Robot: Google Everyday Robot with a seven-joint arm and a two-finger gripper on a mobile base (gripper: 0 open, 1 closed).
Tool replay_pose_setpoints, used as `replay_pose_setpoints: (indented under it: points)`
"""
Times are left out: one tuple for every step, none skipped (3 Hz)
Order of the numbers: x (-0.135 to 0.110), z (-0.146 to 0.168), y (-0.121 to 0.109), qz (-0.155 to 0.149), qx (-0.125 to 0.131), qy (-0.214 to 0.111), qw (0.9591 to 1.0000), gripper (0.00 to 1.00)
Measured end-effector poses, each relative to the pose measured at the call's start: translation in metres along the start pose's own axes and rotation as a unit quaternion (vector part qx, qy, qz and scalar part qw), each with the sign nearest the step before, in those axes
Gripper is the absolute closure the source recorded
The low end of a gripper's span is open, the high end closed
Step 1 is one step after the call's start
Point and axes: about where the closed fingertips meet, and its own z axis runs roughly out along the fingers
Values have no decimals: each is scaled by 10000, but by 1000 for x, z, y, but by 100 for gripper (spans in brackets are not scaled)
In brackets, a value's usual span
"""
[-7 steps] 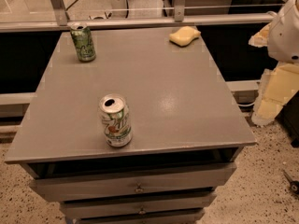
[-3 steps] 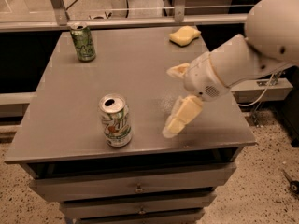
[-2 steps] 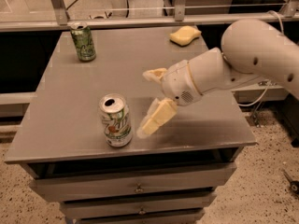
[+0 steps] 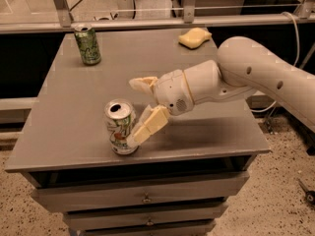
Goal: Pick 7up can
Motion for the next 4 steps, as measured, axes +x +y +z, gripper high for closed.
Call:
replay_pose_setpoints:
  points:
    - [-6, 14, 16, 33, -317, -370, 9988, 0]
    - [-14, 27, 36, -66, -468, -626, 9969, 16]
    - [-14, 35, 50, -91, -506, -769, 9957, 39]
    - [-7, 30, 54, -16, -388, -825, 9958, 62]
